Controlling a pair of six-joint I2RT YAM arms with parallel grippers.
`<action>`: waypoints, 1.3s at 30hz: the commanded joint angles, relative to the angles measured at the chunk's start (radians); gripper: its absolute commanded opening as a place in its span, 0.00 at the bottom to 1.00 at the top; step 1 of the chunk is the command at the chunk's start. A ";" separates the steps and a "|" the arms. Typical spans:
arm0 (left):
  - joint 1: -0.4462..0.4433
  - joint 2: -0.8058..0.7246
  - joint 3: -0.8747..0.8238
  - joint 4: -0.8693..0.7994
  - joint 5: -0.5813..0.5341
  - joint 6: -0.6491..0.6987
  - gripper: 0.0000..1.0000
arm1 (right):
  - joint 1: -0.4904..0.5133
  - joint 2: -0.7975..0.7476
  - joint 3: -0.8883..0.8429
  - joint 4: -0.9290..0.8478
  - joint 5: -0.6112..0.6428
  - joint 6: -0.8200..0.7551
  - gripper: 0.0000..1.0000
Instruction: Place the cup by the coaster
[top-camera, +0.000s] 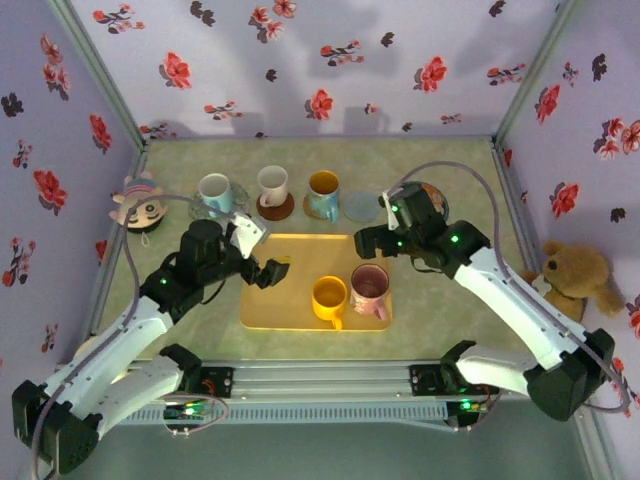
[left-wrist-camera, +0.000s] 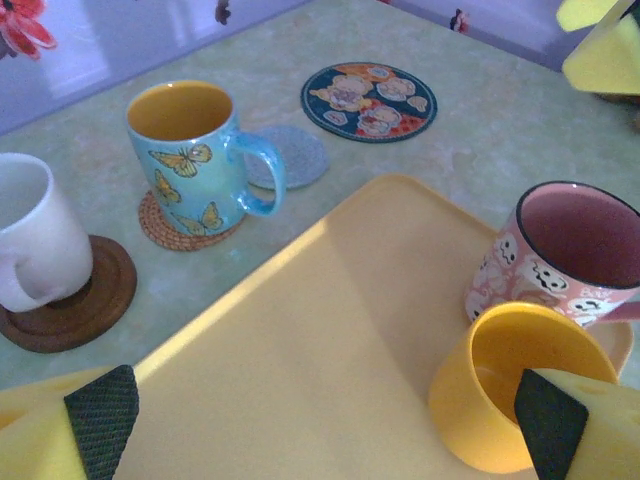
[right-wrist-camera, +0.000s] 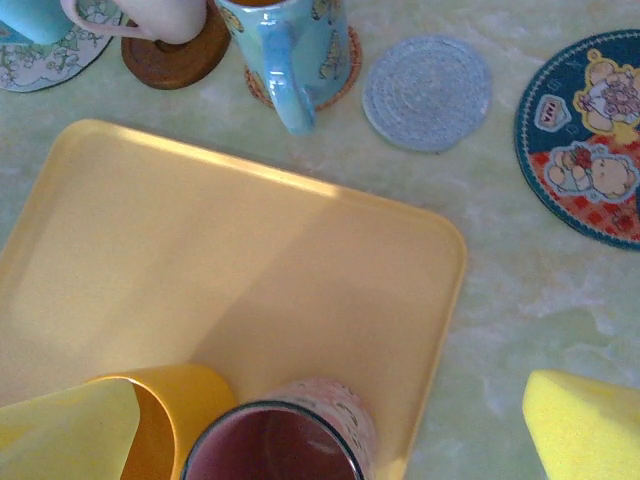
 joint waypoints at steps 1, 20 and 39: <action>-0.008 -0.002 0.025 -0.047 0.040 0.039 1.00 | 0.008 -0.042 -0.028 -0.057 0.032 0.040 1.00; -0.041 -0.092 0.016 -0.208 0.117 0.109 1.00 | 0.121 -0.141 -0.117 -0.236 -0.054 0.069 1.00; -0.161 -0.126 -0.113 -0.054 0.064 -0.007 1.00 | 0.218 -0.081 -0.232 -0.262 -0.069 0.205 0.82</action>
